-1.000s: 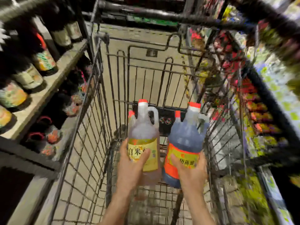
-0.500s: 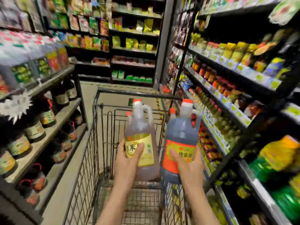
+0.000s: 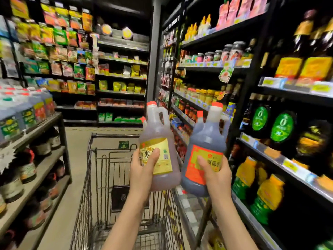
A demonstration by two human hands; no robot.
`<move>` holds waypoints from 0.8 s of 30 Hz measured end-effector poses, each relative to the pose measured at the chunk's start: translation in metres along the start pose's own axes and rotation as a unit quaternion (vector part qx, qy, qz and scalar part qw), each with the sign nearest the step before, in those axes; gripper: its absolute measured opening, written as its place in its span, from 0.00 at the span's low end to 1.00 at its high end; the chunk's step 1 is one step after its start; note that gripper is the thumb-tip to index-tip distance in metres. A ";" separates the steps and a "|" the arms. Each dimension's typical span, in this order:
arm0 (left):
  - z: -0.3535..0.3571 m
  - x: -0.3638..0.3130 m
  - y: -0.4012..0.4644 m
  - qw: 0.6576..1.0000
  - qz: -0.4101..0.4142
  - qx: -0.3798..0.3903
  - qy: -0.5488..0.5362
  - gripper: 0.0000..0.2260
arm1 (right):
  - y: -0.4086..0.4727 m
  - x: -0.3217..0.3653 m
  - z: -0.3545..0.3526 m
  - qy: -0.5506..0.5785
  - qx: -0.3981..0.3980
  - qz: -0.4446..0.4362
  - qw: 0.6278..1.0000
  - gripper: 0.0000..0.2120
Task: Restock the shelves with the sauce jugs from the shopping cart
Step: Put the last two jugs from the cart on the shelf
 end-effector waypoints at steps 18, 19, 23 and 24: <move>0.045 -0.089 -0.157 0.963 -0.048 0.262 -0.050 0.20 | -0.195 0.132 -0.135 -0.003 -0.261 -0.024 0.965 0.27; 0.052 -0.093 -0.170 0.957 -0.049 0.280 -0.052 0.18 | -0.206 0.140 -0.148 0.000 -0.275 -0.030 0.961 0.26; 0.082 -0.108 -0.227 0.938 -0.068 0.328 -0.088 0.14 | -0.252 0.171 -0.200 -0.009 -0.320 -0.064 0.945 0.20; 0.089 -0.112 -0.243 0.934 -0.073 0.337 -0.096 0.13 | -0.264 0.178 -0.214 -0.013 -0.330 -0.068 0.941 0.19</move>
Point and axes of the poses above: each hand's wrist, its own y-axis towards the middle knuckle, its own z-axis out of the palm, x = y × z, the point moved 6 cm from there along y, towards the middle knuckle
